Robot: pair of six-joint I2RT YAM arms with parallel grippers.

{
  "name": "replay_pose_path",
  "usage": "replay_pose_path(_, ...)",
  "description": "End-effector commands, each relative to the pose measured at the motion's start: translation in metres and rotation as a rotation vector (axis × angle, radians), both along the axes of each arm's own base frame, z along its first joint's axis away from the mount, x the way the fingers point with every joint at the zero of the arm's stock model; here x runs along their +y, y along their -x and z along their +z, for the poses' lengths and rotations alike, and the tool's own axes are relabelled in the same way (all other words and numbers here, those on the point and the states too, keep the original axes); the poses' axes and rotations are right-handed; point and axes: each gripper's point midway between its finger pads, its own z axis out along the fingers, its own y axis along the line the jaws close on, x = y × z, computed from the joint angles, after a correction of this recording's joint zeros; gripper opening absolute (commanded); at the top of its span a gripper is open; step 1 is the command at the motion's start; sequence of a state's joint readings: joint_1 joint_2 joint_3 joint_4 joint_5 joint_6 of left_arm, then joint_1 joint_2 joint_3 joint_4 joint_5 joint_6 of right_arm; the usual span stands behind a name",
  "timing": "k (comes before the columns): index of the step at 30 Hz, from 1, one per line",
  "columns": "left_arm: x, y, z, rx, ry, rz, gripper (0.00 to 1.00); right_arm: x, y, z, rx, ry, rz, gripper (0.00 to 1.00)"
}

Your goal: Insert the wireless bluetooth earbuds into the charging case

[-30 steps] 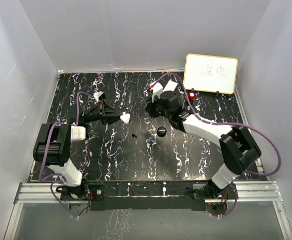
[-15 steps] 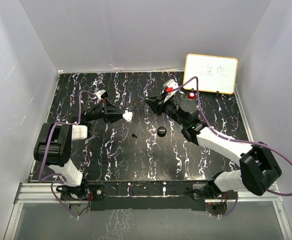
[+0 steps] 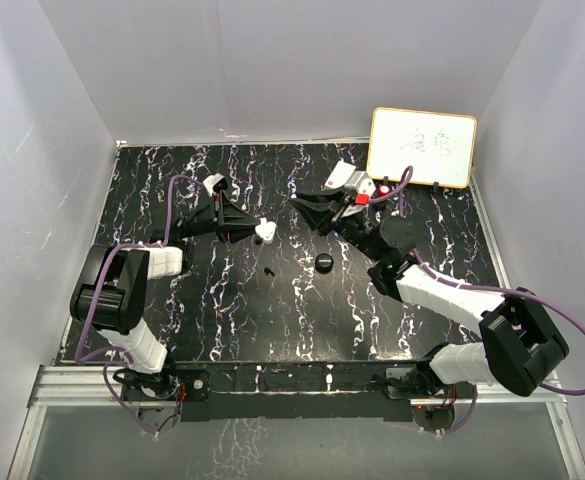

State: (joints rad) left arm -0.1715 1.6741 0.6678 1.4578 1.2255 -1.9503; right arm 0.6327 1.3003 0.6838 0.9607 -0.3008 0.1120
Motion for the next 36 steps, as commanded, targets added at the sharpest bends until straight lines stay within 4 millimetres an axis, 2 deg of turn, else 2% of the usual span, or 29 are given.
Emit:
replay_pose_path(1,0.000,0.019,0.049,-0.363,0.088,0.001,0.00,-0.007,0.023,0.049,-0.174,-0.110,0.048,0.00)
replay_pose_path(8,-0.007,0.017,0.055,-0.375,0.101,-0.012,0.00,-0.002,0.028,0.053,-0.191,-0.116,0.090,0.00)
replay_pose_path(36,-0.023,0.022,0.063,-0.393,0.130,-0.044,0.00,0.017,0.035,0.025,-0.186,-0.059,0.204,0.00)
